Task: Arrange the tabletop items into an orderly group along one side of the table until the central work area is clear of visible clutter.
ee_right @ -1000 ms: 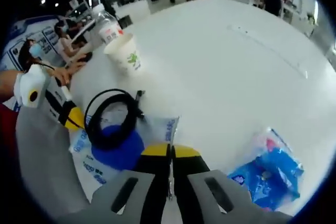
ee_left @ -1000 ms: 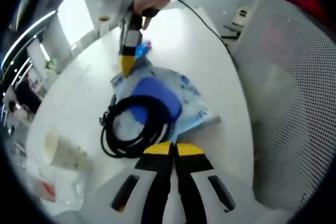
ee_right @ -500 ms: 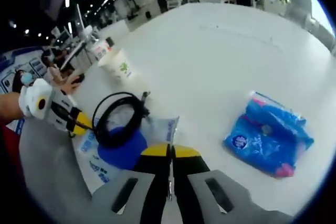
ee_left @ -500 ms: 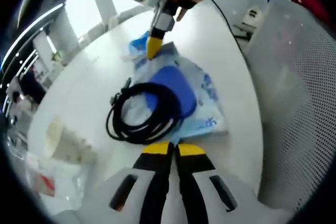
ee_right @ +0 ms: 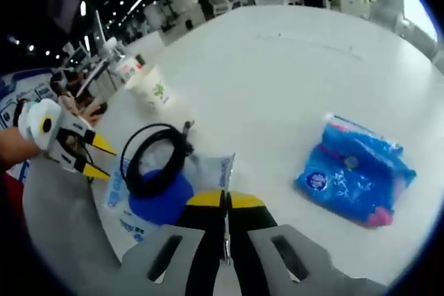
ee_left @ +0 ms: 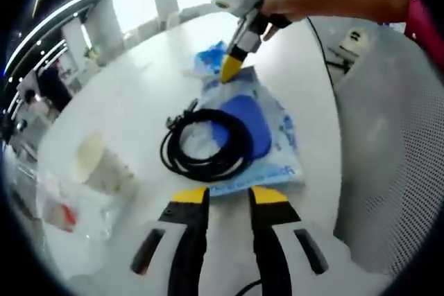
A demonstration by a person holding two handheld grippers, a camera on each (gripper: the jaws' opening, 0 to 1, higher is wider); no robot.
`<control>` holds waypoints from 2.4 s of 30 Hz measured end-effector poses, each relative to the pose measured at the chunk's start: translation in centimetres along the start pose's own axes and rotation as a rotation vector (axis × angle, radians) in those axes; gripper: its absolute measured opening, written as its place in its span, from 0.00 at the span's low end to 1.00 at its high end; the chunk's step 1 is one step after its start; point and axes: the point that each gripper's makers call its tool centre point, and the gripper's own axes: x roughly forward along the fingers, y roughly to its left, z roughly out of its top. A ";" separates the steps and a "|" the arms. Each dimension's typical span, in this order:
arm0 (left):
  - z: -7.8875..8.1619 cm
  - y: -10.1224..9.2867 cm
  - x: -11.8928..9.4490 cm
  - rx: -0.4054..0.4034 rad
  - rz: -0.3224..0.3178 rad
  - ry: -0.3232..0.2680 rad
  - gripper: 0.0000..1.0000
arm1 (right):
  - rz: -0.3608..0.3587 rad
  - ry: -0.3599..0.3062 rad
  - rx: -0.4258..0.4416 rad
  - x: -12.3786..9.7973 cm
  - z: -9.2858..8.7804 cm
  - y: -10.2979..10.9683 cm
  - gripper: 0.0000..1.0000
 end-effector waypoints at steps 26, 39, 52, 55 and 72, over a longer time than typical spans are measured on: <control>-0.9 -1.1 1.1 -0.692 0.260 0.069 0.27 | -0.005 -0.027 0.022 -0.6 -0.4 0.2 0.01; -2.1 -0.7 2.9 -0.769 0.275 0.116 0.09 | -0.005 -0.030 0.030 -0.6 -0.7 0.1 0.01; -2.1 0.6 3.0 -0.738 0.275 0.101 0.00 | -0.002 -0.025 0.044 -0.8 -1.3 0.3 0.01; -2.1 1.0 3.0 -0.705 0.279 0.105 0.00 | 0.000 -0.020 0.041 -0.8 -1.5 0.5 0.01; -1.2 2.8 3.1 -0.567 0.314 0.107 0.00 | -0.013 -0.061 0.022 -1.2 -0.9 0.6 0.01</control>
